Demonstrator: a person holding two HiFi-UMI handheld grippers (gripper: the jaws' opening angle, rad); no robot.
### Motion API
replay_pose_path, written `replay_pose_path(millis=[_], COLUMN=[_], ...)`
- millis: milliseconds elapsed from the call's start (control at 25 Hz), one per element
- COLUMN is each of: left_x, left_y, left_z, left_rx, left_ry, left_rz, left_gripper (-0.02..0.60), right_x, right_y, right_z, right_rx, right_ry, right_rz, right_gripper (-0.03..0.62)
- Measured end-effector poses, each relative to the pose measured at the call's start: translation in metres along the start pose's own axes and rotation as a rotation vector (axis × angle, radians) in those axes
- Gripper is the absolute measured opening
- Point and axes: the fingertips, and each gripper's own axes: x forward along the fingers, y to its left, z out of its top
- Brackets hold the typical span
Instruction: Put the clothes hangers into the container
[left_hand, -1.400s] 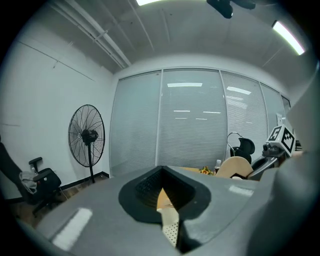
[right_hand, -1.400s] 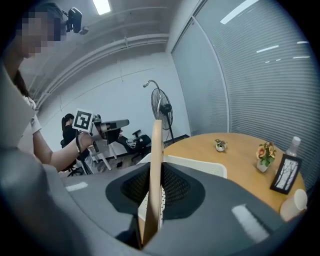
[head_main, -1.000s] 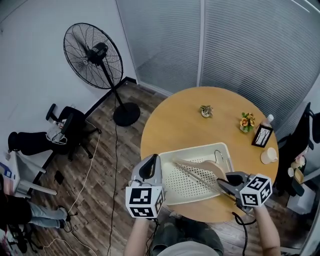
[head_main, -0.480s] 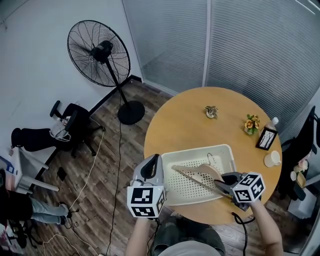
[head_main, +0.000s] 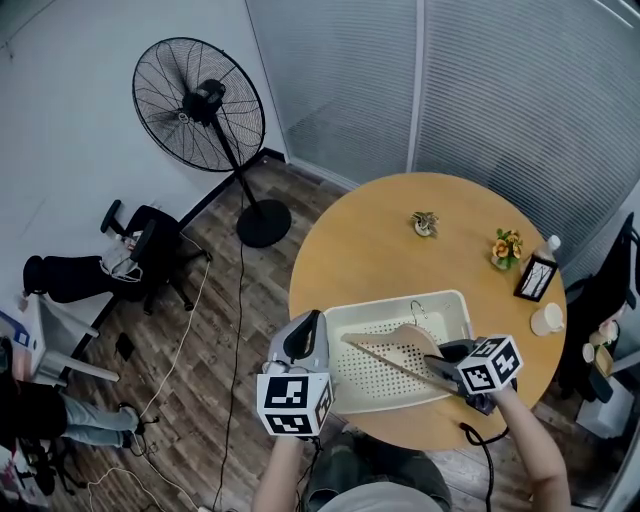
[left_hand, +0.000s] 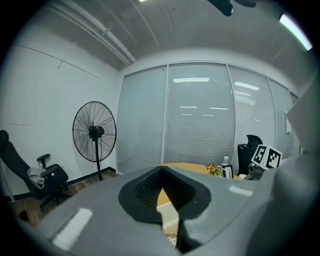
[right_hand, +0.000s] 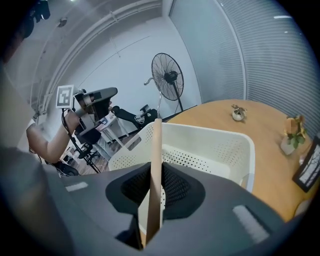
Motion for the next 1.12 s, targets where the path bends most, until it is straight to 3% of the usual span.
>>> replay_pose_path(millis=[520, 920, 1120], left_x=[0.002, 0.003, 0.004], left_y=[0.008, 0.011, 0.015], left_z=[-0.006, -0.011, -0.013], left_rx=[-0.008, -0.013, -0.017], left_ry=[0.018, 0.032, 0.039], left_rz=[0.007, 0.009, 0.013], left_gripper=[0.001, 0.001, 0.001], right_x=[0.01, 0.022, 0.025], right_y=[-0.039, -0.066, -0.075], right_z=[0.0, -0.012, -0.02], right_rx=[-0.112, -0.362, -0.443], right_ry=[0.124, 0.315, 0.398], right_rz=[-0.24, -0.458, -0.512], right_gripper=[0.104, 0.16, 0.199])
